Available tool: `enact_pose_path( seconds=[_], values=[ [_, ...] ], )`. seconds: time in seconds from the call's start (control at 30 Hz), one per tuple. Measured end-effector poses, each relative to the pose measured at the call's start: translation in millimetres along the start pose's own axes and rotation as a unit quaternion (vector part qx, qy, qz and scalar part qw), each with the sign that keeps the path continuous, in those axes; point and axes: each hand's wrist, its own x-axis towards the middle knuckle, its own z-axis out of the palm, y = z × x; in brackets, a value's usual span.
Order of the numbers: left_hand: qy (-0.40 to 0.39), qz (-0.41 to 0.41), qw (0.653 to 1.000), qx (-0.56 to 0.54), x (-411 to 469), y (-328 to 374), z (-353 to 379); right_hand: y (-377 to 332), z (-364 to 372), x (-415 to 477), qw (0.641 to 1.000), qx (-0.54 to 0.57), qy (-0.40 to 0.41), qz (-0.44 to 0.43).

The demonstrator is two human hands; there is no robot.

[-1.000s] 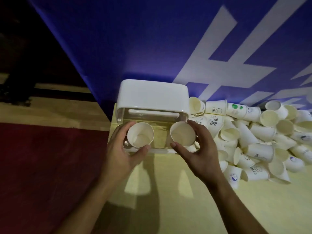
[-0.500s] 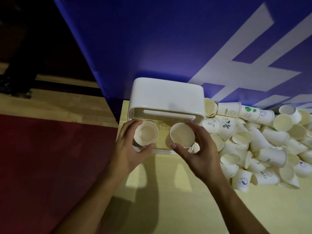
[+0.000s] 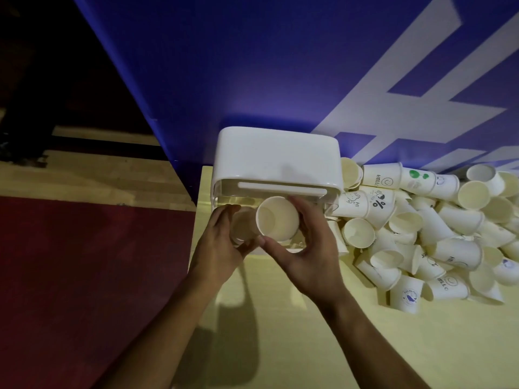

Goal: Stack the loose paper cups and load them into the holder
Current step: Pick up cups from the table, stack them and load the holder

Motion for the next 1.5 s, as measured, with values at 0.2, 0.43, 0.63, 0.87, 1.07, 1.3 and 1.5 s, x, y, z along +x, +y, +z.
enact_pose_path(
  seconds=[0.2,0.43,0.63,0.87,1.07,1.3,1.5],
  values=[
    [-0.054,-0.050,0.994,-0.078,-5,-13,-6,10,29,-1,1.000,-0.022,-0.011,-0.014],
    [-0.059,-0.102,0.981,-0.155,-28,-34,-19,23,45,-5,0.997,-0.061,-0.051,0.017],
    [-0.039,-0.151,0.960,-0.233,-22,-14,-20,41,60,-3,0.992,-0.096,-0.079,0.030],
    [-0.067,-0.145,0.973,-0.167,-12,-13,-10,48,64,-5,0.988,-0.093,-0.095,0.075],
    [-0.043,-0.134,0.981,-0.136,-11,-8,-12,45,59,-3,0.984,-0.080,-0.123,0.101],
    [0.033,-0.066,0.991,-0.108,-25,28,-37,42,-9,-14,0.984,-0.075,-0.090,0.137],
    [-0.047,0.036,0.988,-0.141,-7,100,-1,55,-105,-19,0.982,-0.073,-0.001,0.175]
  ],
)
